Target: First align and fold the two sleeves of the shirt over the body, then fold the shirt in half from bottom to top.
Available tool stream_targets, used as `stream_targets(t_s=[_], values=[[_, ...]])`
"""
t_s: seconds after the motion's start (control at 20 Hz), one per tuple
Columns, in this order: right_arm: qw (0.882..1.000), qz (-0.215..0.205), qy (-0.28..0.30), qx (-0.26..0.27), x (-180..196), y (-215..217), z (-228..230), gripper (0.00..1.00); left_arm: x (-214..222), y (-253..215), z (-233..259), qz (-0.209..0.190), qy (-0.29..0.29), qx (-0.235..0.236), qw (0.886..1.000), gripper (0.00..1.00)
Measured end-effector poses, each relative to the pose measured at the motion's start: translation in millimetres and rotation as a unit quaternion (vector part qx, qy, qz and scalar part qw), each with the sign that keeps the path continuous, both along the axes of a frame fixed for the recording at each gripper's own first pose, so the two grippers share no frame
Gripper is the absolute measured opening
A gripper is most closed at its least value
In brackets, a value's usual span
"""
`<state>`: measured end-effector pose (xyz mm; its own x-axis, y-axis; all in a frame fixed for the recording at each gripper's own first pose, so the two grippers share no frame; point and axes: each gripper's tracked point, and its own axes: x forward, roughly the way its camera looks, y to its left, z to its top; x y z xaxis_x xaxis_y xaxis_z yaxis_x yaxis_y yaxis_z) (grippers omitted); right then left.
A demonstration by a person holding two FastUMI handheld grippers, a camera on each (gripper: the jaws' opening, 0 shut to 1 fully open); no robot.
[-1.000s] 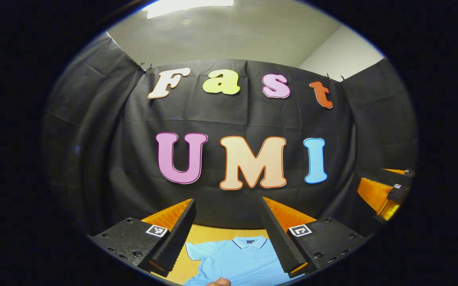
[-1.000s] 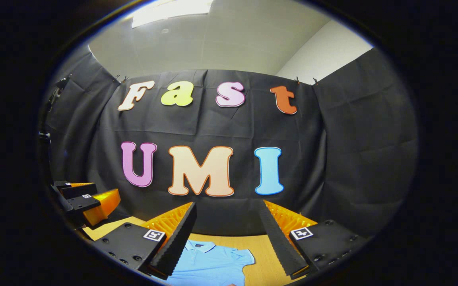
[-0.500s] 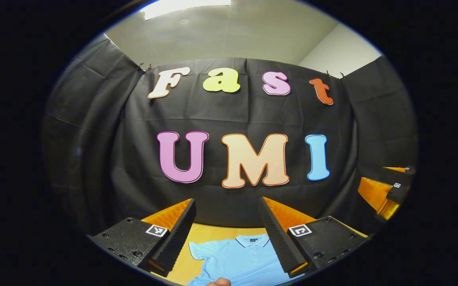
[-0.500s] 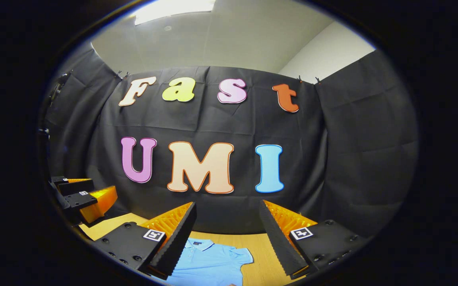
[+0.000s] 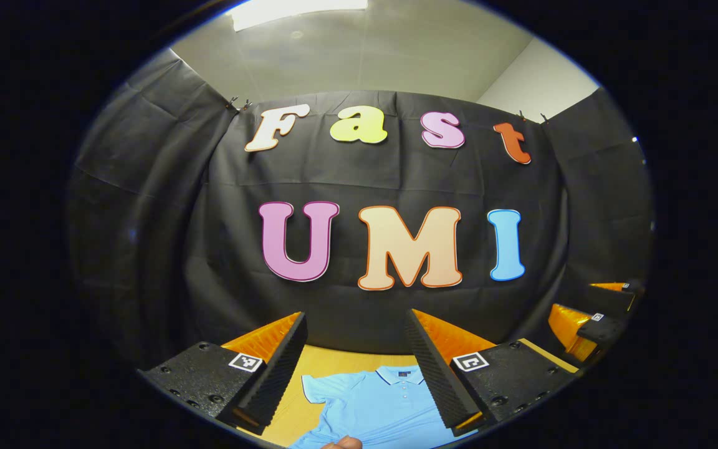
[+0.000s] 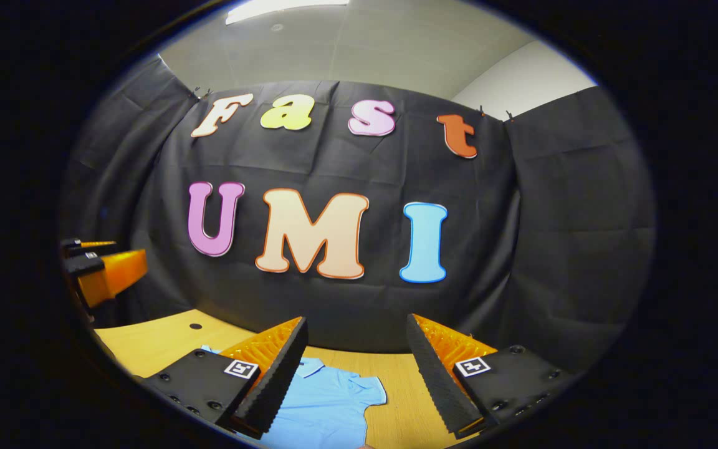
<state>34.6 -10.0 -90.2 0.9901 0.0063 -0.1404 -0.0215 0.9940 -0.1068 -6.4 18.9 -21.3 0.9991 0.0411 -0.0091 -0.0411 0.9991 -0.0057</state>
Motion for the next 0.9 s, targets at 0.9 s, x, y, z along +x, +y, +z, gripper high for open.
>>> stream_targets(t_s=[0.9], values=[[0.982, -0.088, 0.166, -0.02, 123.2, -62.6, -205.1, 1.0, 62.7, 50.7, -22.0, 0.007, 0.025, 0.037, 0.999, 0.93]])
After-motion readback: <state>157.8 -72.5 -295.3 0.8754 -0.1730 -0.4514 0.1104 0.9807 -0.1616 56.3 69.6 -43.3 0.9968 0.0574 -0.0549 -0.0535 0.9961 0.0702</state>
